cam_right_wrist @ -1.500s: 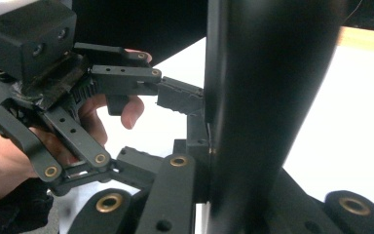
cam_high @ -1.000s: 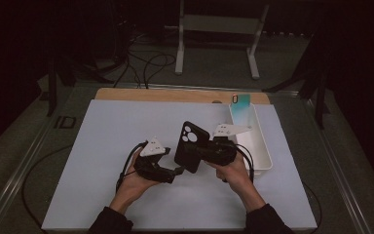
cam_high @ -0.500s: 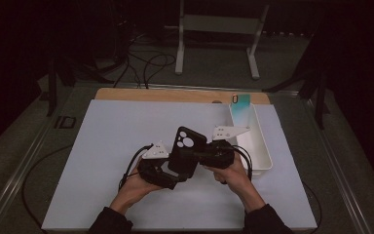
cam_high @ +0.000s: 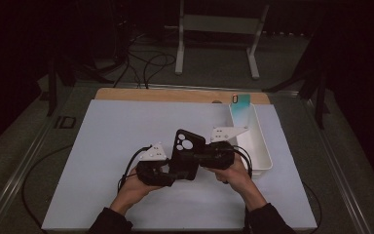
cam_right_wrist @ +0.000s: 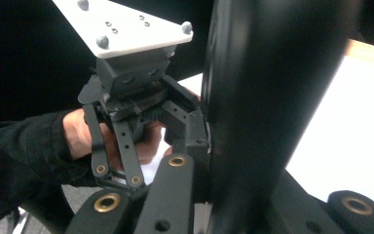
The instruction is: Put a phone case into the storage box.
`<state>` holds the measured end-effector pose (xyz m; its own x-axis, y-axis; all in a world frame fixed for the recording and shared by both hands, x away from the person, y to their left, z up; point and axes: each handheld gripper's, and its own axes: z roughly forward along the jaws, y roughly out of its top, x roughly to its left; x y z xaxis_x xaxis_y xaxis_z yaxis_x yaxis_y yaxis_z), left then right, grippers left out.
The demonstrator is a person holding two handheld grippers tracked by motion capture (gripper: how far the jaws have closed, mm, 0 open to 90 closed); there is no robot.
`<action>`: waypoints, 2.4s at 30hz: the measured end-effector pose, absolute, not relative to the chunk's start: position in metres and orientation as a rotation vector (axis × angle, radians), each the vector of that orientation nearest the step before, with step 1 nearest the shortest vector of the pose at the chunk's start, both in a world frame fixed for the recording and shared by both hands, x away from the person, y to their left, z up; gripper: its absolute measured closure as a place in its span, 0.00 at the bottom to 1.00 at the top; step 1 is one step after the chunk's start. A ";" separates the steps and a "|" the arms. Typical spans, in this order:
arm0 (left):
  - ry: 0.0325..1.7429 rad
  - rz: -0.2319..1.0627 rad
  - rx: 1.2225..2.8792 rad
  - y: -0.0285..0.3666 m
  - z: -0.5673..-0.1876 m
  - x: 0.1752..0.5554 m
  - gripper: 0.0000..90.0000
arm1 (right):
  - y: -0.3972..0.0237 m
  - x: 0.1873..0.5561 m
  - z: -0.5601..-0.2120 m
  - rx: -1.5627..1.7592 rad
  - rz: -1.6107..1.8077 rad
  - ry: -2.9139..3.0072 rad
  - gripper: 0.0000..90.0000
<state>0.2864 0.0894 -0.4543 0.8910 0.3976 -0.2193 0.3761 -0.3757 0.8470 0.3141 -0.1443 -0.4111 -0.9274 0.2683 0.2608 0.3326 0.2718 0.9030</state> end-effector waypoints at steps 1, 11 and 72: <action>0.562 0.025 1.999 0.089 -0.454 0.286 0.58 | -0.144 0.314 -0.411 -0.582 -1.769 -2.460 0.95; 0.543 -0.032 2.039 0.089 -0.460 0.287 0.80 | -0.139 0.312 -0.412 -0.563 -1.723 -2.579 0.71; 0.764 0.259 2.010 0.088 -0.465 0.278 0.89 | -0.116 0.308 -0.383 -1.069 -1.892 -2.581 0.13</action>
